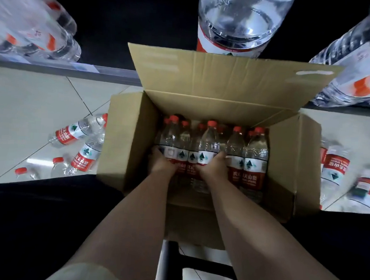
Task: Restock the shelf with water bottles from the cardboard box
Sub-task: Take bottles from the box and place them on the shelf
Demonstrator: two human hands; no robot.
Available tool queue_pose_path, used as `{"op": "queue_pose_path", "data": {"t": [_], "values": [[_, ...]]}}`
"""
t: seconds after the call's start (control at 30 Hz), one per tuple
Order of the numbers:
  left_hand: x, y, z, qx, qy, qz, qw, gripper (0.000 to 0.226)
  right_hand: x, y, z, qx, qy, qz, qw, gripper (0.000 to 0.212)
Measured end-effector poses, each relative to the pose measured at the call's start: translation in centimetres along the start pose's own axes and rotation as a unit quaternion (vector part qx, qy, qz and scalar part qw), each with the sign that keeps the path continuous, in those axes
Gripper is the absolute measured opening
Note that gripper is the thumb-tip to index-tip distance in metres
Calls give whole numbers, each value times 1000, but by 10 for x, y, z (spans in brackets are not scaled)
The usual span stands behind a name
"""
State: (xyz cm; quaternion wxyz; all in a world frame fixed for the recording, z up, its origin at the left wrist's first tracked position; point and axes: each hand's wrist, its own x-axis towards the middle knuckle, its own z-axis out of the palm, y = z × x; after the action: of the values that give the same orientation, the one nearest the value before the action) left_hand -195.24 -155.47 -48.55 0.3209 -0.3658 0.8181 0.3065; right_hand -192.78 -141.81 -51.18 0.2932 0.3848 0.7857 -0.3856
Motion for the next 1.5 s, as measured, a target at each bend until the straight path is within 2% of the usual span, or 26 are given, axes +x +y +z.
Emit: {"op": "queue_pose_path", "data": {"t": [0.1, 0.3, 0.37, 0.5, 0.6, 0.67, 0.77, 0.83, 0.9, 1.0, 1.17, 1.37, 1.5], "values": [[-2, 1, 1, 24, 10, 18, 1000, 80, -1, 1, -7, 17, 1, -5, 1000, 97], [-29, 16, -13, -62, -21, 7, 998, 57, -19, -9, -45, 80, -38, 15, 996, 73], [-46, 29, -20, -79, -24, 3, 997, 57, -31, -13, -60, 116, -35, 8, 993, 68], [-89, 48, -35, -160, -83, 8, 984, 69, -71, -21, -90, 192, -14, -20, 981, 56], [-110, 45, -40, -224, -114, 47, 967, 87, -111, -23, -113, 235, -17, -57, 970, 57], [-117, 44, -41, -275, -143, 76, 947, 79, -127, -28, -125, 247, -9, -74, 966, 57], [-158, 45, -61, -321, -193, 123, 919, 85, -160, -38, -150, 261, 10, -114, 958, 54], [-179, 51, -76, -327, -203, 158, 909, 76, -180, -48, -168, 274, 21, -137, 952, 52], [-213, 59, -97, -342, -198, 189, 899, 61, -201, -58, -188, 290, 22, -148, 945, 48], [-257, 74, -124, -377, -188, 247, 873, 73, -228, -72, -217, 310, 23, -198, 930, 41], [-306, 110, -169, -383, -183, 340, 839, 66, -272, -98, -269, 353, 54, -284, 890, 50], [-353, 153, -204, -393, -166, 396, 813, 30, -315, -135, -322, 340, 84, -359, 865, 59], [-362, 180, -215, -395, -164, 408, 806, 40, -325, -156, -347, 331, 92, -371, 863, 59]]}}
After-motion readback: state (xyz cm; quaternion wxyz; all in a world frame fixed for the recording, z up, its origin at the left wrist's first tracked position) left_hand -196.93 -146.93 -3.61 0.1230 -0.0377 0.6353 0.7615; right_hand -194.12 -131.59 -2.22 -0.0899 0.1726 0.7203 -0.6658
